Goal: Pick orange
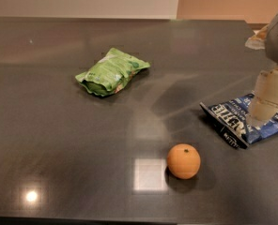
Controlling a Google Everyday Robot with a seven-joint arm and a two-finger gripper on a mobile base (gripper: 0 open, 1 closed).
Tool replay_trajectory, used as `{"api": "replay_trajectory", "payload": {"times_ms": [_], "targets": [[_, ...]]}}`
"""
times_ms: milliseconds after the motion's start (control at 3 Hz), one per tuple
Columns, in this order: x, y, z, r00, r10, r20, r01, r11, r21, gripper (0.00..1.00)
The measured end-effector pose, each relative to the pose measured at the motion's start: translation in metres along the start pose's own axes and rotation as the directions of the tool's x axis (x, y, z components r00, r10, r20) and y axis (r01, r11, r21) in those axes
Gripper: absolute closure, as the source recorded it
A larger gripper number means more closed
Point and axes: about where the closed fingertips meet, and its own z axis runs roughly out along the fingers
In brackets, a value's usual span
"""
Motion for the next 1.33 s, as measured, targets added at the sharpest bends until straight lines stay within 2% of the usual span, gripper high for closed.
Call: {"api": "replay_trajectory", "payload": {"times_ms": [333, 667, 1000, 1333], "targets": [[-0.001, 0.000, 0.000, 1.000, -0.006, 0.001, 0.006, 1.0000, 0.002, 0.00], [-0.005, 0.007, 0.004, 0.998, -0.052, 0.037, 0.054, 0.9971, -0.053, 0.00], [-0.015, 0.028, 0.015, 0.986, -0.139, 0.088, 0.150, 0.9786, -0.140, 0.00], [-0.022, 0.052, 0.032, 0.967, -0.219, 0.129, 0.242, 0.9492, -0.201, 0.00]]}}
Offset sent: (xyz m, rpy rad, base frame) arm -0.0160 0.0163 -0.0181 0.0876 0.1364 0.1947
